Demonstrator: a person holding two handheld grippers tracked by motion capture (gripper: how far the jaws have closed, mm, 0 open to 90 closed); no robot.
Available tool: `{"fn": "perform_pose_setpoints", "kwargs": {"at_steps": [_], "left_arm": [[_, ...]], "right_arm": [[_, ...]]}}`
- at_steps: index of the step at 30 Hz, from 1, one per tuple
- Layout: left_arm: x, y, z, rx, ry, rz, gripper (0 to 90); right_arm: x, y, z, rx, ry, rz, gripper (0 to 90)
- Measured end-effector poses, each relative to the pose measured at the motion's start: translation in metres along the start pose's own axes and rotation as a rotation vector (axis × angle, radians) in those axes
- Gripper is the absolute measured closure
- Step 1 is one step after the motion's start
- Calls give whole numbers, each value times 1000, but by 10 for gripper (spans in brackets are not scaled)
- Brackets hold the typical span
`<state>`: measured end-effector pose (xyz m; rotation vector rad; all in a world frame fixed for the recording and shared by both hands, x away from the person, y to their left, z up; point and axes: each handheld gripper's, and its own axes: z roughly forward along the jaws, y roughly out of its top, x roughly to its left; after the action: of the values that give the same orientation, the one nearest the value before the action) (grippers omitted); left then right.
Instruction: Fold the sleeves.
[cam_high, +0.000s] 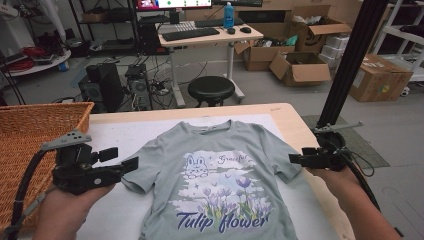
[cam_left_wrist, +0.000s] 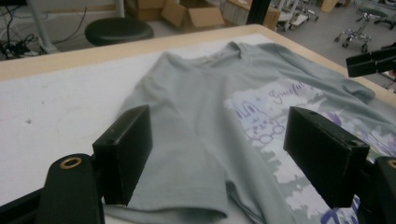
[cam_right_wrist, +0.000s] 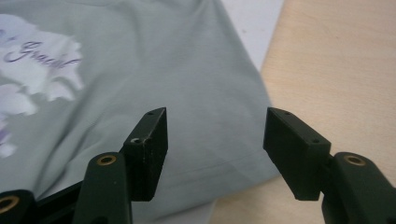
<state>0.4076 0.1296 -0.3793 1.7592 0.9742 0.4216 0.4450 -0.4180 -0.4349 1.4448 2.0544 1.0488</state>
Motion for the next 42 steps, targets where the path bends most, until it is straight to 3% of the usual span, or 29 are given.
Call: {"fn": "perform_pose_setpoints", "kwargs": {"at_steps": [3, 5, 6, 7, 9, 10, 11, 15, 18, 22, 26, 30, 34, 38, 42], "left_arm": [[9, 0, 4, 6, 1, -7, 235], [12, 1, 5, 9, 6, -4, 235], [13, 1, 6, 7, 4, -6, 235], [14, 1, 6, 5, 4, -8, 236], [15, 1, 7, 0, -1, -11, 237], [15, 1, 8, 0, -5, -11, 238], [15, 1, 8, 0, -8, -10, 240], [13, 1, 9, 1, -22, -5, 243], [10, 1, 7, -1, -29, 5, 246], [9, 3, 3, -9, -29, 10, 249], [10, 5, -3, -17, -25, 7, 250], [10, 5, -9, -26, -21, 9, 252], [11, 5, -12, -28, -18, 5, 252], [12, 3, -13, -25, -16, 2, 252], [11, 3, -12, -26, -16, 1, 253]], "right_arm": [[-11, 3, 9, 21, 0, 46, 440], [-16, 3, 15, 37, 35, 73, 510], [-17, 2, 20, 76, 62, 79, 568], [-17, 1, 22, 74, 86, 75, 628], [-15, 1, 20, 66, 62, 59, 735], [-13, 1, 17, 57, 37, 28, 879], [-13, 1, 15, 47, 35, 14, 887], [-6, 2, 13, 63, -3, -36, 893], [4, 9, 5, 25, -32, -85, 893], [25, 26, -8, -28, -34, -150, 893], [61, 48, -14, -56, -12, -245, 892], [108, 61, -7, -49, 43, -348, 878], [140, 64, -2, -78, 126, -404, 767], [133, 64, -7, -95, 112, -379, 732], [119, 61, -3, -59, 110, -321, 651]]}}
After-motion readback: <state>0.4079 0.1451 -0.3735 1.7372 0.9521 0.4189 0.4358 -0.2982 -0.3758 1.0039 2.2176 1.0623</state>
